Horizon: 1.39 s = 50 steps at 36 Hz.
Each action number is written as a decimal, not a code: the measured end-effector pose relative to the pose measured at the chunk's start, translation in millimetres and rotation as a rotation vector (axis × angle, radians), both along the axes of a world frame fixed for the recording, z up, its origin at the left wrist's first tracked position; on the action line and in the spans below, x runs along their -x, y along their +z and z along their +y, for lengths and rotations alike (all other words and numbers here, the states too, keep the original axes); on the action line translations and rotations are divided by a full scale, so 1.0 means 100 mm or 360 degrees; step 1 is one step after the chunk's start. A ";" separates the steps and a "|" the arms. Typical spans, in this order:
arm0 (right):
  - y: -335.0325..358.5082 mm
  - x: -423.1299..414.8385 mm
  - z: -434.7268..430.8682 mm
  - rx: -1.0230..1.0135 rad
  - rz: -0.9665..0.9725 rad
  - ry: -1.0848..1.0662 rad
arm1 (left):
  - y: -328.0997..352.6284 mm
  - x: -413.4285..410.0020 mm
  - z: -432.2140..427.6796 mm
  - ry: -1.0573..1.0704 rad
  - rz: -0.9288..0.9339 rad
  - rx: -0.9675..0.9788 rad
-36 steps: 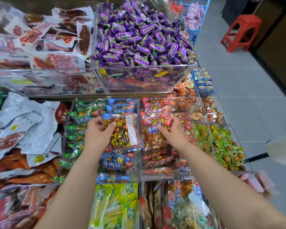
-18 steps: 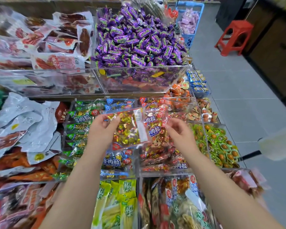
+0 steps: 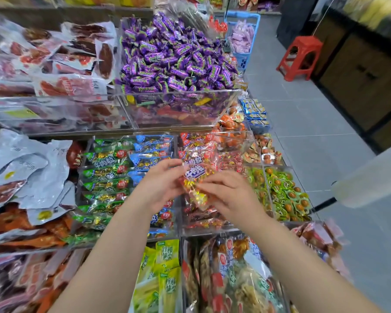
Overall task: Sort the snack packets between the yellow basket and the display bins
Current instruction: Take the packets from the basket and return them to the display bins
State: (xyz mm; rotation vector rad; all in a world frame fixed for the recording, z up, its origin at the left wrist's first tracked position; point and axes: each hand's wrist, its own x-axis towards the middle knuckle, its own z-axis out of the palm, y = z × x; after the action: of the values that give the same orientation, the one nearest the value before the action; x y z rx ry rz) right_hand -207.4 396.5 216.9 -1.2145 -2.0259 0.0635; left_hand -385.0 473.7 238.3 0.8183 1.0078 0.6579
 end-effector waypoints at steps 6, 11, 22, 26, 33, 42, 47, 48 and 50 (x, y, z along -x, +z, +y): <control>-0.05 -0.07 -0.18 0.0934 0.0538 -0.0169 | -0.07 0.00 0.04 -0.0140 0.0225 -0.0173; -0.23 -0.24 0.01 0.1706 0.1514 -0.0563 | -0.11 -0.10 0.02 -0.0424 0.0175 -0.0228; -0.60 -0.70 -0.02 0.1788 0.1688 -0.0712 | -0.30 -0.32 0.53 -0.0883 0.2218 -0.1598; -0.59 -0.69 0.00 0.1811 0.1495 -0.0660 | -0.36 -0.43 0.68 -0.1145 0.2458 -0.1527; -0.58 -0.57 0.12 0.1749 0.1155 -0.0665 | -0.37 -0.49 0.77 -0.0908 0.2153 -0.1599; -0.62 -0.23 0.60 0.1428 0.0978 -0.0582 | -0.23 -0.39 1.00 -0.0957 0.2115 -0.1656; -0.78 -0.10 0.68 0.1450 0.1090 -0.0577 | -0.28 -0.51 1.02 -0.1402 0.1975 -0.1538; -0.80 -0.08 0.69 0.1451 0.1069 -0.0586 | -0.31 -0.54 1.01 -0.1500 0.2051 -0.1546; -0.82 -0.06 0.69 0.1438 0.0990 -0.0581 | -0.38 -0.57 1.00 -0.1635 0.2205 -0.1579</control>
State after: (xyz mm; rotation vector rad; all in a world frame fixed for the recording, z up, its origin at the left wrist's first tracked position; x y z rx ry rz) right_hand -201.3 465.5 134.6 -1.7851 -1.1902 1.1228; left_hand -327.8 573.4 200.8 2.6162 1.1725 -0.5441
